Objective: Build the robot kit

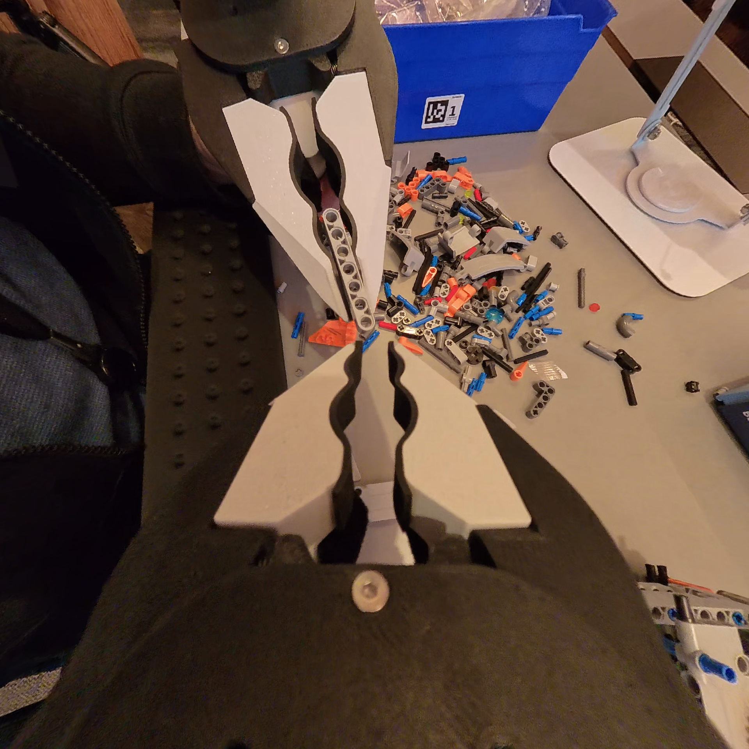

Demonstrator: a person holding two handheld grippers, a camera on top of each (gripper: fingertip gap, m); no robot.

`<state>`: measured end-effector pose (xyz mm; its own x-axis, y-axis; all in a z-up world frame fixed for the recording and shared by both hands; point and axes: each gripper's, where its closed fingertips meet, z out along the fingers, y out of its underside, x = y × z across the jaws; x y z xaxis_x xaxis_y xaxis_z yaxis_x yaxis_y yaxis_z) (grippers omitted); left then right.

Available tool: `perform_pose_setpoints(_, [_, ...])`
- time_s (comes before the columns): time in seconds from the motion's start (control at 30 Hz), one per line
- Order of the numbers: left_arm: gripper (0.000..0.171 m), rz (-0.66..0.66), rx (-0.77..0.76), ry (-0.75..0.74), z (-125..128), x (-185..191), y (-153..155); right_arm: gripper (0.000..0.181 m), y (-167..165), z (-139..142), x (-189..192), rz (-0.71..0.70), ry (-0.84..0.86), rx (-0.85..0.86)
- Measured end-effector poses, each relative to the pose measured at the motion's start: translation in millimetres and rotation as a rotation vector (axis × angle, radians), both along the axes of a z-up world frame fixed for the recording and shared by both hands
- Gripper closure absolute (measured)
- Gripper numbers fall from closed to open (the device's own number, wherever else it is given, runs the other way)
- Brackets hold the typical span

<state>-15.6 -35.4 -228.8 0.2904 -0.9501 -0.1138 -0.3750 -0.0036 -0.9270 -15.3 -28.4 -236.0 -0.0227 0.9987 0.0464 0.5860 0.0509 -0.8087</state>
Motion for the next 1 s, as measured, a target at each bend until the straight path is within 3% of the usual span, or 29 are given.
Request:
perform_pose_setpoints(0.1, [0.167,-0.001,0.003,-0.003,1,0,0,0.18,-2,0,-1,0.011,0.003,0.002])
perform_pose_setpoints(0.3, [0.167,-0.002,0.002,-0.008,1,1,0,0.161,2,5,0,-0.017,0.03,-0.031])
perform_pose_setpoints(0.6, [0.167,0.001,0.016,-0.026,5,1,0,0.155,3,8,6,-0.037,0.044,-0.02])
perform_pose_setpoints(1.0, [0.167,-0.039,0.067,-0.016,6,7,-8,0.161,-10,15,1,0.014,0.09,0.002])
